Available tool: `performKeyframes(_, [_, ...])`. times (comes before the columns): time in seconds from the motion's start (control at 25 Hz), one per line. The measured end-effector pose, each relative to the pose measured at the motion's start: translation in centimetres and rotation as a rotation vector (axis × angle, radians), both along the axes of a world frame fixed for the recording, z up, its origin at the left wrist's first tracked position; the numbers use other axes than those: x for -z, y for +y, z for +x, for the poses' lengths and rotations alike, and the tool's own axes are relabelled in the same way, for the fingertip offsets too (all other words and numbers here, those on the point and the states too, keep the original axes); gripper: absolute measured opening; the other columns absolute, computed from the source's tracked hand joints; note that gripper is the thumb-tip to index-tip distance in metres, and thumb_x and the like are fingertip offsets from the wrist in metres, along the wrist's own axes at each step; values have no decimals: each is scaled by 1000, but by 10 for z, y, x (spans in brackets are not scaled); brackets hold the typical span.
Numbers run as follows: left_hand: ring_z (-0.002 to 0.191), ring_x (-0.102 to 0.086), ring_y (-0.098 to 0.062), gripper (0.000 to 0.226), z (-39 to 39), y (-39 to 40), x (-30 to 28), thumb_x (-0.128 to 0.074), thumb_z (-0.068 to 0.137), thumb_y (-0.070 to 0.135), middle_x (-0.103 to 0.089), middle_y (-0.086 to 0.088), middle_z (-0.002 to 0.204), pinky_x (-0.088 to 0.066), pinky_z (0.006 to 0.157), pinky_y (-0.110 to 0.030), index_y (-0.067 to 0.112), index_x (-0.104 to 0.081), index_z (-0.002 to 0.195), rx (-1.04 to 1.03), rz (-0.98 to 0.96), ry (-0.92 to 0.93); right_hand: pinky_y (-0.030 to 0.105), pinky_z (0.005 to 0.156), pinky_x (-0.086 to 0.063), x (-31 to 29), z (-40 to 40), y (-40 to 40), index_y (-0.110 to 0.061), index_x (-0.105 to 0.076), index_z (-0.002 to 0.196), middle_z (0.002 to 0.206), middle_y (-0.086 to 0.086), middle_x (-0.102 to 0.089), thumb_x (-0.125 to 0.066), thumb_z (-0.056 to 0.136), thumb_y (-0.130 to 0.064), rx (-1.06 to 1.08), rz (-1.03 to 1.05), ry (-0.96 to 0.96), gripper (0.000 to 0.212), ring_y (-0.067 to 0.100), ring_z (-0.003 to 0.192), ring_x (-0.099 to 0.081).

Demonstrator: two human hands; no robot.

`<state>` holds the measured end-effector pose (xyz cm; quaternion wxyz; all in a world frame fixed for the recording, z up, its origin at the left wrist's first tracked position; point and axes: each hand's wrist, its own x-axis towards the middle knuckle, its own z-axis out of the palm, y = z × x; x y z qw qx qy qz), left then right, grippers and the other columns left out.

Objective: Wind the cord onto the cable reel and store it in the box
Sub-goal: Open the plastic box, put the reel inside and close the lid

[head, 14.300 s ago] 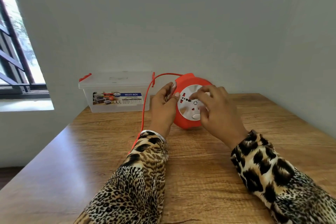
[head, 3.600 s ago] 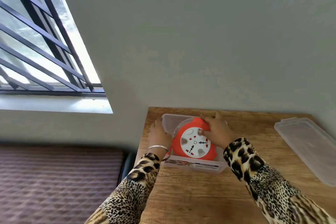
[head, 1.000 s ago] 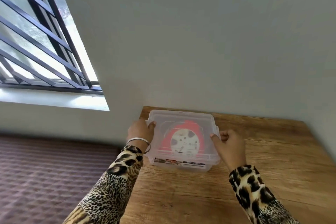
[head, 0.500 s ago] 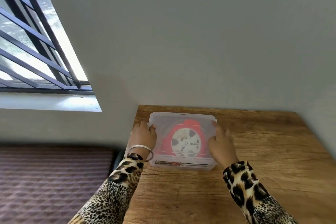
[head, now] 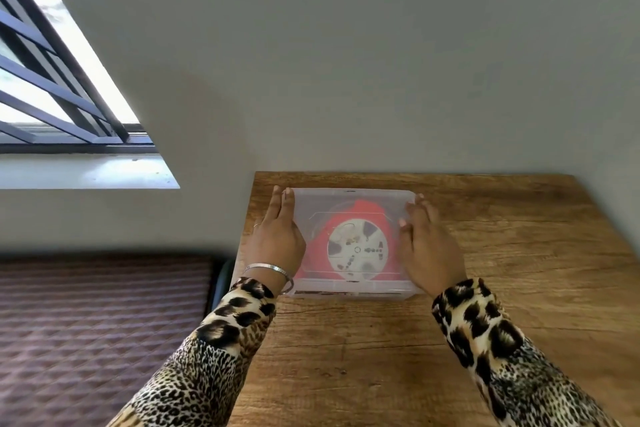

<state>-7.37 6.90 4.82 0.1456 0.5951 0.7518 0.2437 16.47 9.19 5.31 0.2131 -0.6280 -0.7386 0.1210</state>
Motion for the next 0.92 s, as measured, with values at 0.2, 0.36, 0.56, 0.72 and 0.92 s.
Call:
performKeyframes(0.2, [108,-62,-35,42,-10,-5,3,-57,92,45,-64,-12,116,-50,96,-49,14,-55,121,-417,-215,-796,47,105,-39,2,4,6,-5,-25,147,147,17,-37,-41,97,-47,393,-299,535,67,33,132,-40])
performKeyframes(0.36, [88,-63,-26,48,-4,-12,0,-73,79,49,-62,-3,99,-49,76,-33,14,-54,105,-518,-6,-589,35,76,-44,0,2,8,-1,-40,134,123,20,-57,-33,96,-55,391,-408,457,66,30,97,-56])
performKeyframes(0.56, [106,-61,-27,56,0,-14,-5,-72,82,43,-63,-8,116,-48,86,-34,10,-56,125,-461,97,-401,42,85,-50,3,5,11,-8,-52,123,118,13,-59,-45,91,-57,456,-373,587,59,31,102,-58])
performKeyframes(0.72, [106,-61,-30,51,0,-12,-5,-67,88,38,-63,-13,118,-49,86,-36,9,-54,128,-421,89,-396,45,77,-55,-3,2,8,-9,-56,114,96,7,-64,-53,91,-45,439,-201,451,42,25,83,-62])
performKeyframes(0.92, [99,-63,-36,36,4,-9,-8,-60,94,29,-65,-17,109,-47,77,-35,7,-52,120,-397,85,-333,43,76,-55,-2,-2,5,-4,-49,130,105,17,-65,-51,95,-26,363,-141,289,41,32,89,-64])
